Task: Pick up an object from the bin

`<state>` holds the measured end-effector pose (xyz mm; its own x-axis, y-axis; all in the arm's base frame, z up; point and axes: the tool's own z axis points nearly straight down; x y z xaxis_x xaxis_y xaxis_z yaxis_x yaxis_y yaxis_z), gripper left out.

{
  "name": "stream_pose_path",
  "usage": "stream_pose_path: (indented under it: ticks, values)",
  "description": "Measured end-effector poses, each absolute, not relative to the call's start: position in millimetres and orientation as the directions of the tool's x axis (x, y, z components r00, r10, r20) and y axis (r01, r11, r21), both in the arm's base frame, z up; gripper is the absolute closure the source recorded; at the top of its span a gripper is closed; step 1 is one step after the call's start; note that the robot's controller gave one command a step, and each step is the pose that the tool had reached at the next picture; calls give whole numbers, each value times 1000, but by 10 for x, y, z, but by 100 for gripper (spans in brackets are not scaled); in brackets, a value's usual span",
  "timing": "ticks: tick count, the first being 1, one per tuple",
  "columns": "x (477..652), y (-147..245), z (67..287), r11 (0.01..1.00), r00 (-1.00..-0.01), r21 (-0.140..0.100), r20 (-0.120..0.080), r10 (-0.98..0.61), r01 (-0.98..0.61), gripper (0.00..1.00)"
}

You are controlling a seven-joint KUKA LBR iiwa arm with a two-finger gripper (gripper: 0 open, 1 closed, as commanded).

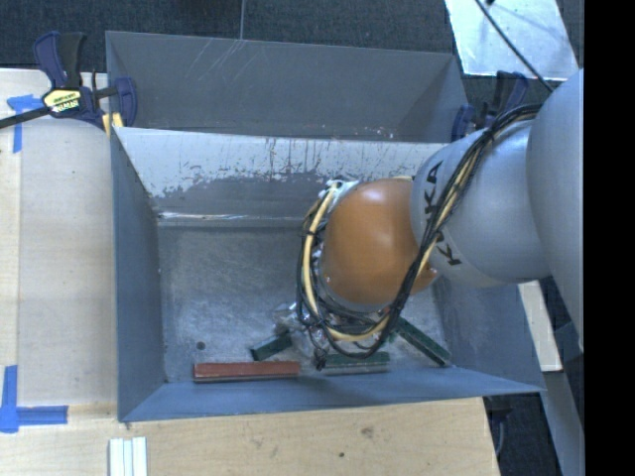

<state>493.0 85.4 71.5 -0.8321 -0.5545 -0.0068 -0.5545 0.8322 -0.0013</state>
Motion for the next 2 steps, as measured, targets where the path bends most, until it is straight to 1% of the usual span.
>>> stream_pose_path:
  ticks: [1,2]
  values:
    - [5965,862,1075,777,-777,-6,-10,-629,-629,100]
    - [5875,1152,2428,785,-785,-5,-12,-619,-619,100]
